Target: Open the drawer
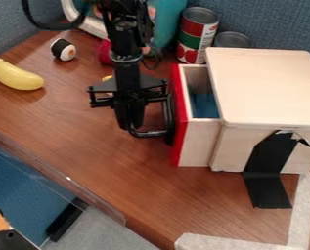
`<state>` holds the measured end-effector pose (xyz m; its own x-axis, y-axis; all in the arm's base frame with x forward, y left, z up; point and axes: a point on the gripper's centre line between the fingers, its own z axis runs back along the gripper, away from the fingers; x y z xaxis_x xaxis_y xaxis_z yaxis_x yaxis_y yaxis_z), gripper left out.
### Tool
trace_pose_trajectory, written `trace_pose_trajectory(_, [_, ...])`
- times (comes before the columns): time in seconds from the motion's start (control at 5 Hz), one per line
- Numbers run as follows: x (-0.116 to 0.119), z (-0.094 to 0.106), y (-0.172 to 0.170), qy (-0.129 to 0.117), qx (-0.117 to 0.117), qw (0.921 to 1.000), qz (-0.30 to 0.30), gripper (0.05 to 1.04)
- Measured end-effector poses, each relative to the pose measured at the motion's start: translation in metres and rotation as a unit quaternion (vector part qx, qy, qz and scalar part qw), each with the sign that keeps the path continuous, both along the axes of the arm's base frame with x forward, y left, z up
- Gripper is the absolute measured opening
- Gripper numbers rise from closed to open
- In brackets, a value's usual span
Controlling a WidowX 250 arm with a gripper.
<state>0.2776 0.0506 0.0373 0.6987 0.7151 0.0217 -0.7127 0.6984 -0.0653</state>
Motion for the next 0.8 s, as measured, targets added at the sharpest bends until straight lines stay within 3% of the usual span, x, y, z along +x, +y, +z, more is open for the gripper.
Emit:
trace_pose_trajectory(0.2, [-0.0065,0.0003,0.0094,0.004,0.013,0.9999,0.003,0.152])
trace_pose_trajectory(0.8, [-0.0104,0.0044,0.0119,0.011,0.012,0.9998,0.010,0.152])
